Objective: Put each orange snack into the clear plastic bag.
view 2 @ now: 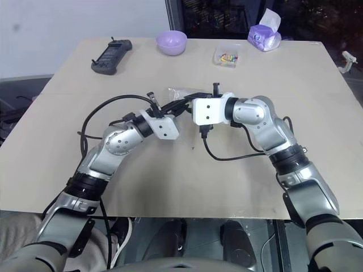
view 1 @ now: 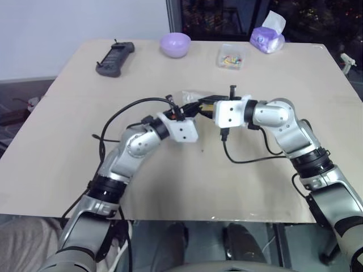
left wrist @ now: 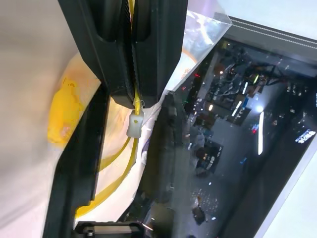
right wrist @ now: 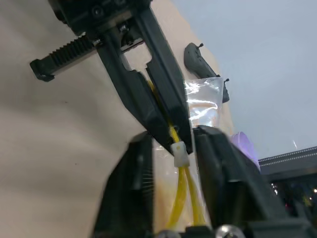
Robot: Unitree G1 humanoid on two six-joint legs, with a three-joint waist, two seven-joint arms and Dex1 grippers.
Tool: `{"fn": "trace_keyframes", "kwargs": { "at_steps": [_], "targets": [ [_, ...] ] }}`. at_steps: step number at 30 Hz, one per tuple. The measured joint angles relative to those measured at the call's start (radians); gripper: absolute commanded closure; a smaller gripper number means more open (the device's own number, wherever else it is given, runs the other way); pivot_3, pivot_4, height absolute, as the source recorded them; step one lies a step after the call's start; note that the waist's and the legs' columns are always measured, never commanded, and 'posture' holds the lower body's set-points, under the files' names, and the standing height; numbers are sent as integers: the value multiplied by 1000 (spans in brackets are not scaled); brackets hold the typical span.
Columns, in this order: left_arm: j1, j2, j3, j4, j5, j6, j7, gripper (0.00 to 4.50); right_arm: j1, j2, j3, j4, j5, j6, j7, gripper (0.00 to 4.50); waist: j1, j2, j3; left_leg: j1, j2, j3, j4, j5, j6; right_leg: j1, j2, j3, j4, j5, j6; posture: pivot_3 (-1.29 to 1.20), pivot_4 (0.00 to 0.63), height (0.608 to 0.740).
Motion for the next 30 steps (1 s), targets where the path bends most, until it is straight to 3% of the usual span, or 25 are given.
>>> {"fn": "trace_keyframes", "kwargs": {
  "at_steps": [30],
  "targets": [
    [0,1,-1,14,4,0,1,4500,0,-34,-2,-15,6,10,5,3091,0,0,0,0,0,0,0,0,0,0,0,0,0,0,0,0,150,740]
  ]
}}
